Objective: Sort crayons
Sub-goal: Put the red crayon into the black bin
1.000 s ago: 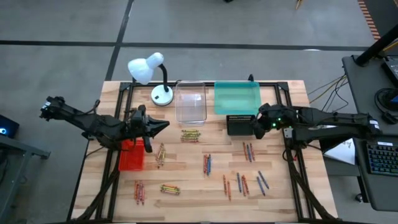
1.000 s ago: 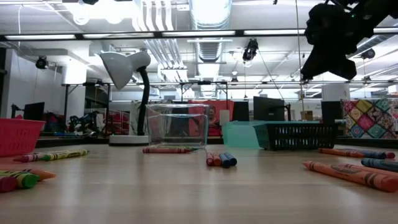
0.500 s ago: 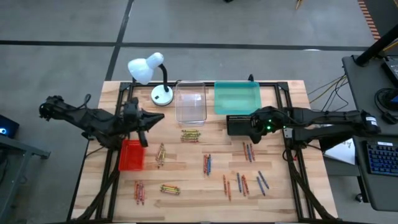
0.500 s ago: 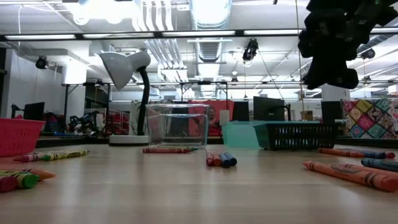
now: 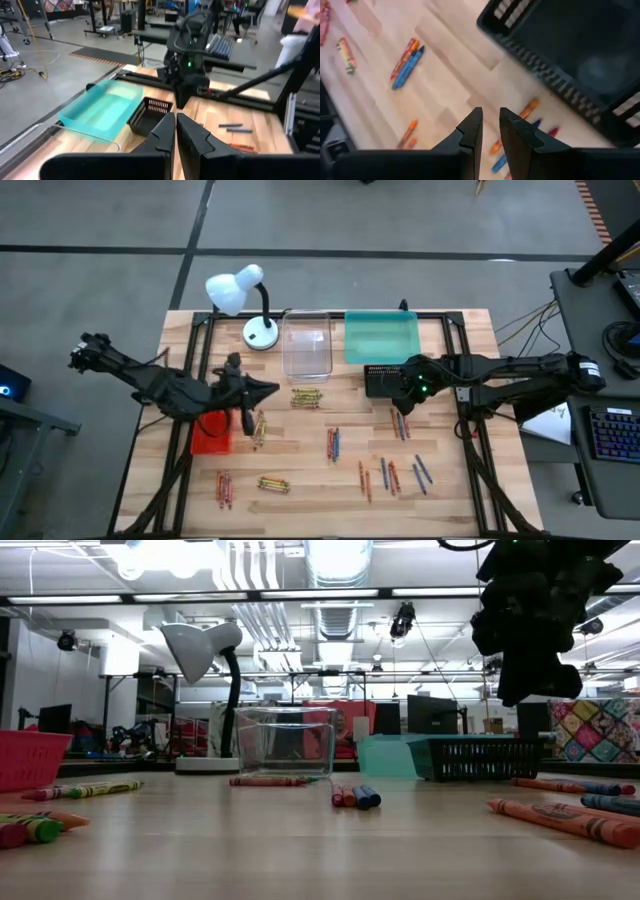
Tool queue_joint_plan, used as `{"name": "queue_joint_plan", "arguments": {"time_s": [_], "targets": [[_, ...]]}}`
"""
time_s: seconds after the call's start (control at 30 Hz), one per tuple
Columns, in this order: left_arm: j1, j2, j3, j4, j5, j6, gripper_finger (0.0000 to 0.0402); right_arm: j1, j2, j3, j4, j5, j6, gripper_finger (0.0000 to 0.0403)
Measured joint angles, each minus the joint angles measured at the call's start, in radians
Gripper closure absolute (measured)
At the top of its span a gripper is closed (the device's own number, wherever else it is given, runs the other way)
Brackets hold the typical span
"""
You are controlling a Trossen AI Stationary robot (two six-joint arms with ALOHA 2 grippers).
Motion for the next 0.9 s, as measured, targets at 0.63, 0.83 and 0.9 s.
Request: {"name": "queue_joint_plan", "arguments": {"time_s": [0.63, 0.83, 0.9], "targets": [[0.0, 0.108, 0.0, -0.008, -0.001, 0.014, 0.0402, 0.23, 0.016, 0.0, -0.062, -0.092, 0.401, 0.0344], [0.0, 0.108, 0.0, -0.009, -0.001, 0.088, 0.0402, 0.303, 0.039, 0.0, -0.14, -0.118, 0.559, 0.0344], [0.0, 0.109, 0.0, -0.009, -0.001, 0.119, 0.0402, 0.315, 0.053, 0.0, -0.177, -0.118, 0.596, 0.0344]]}}
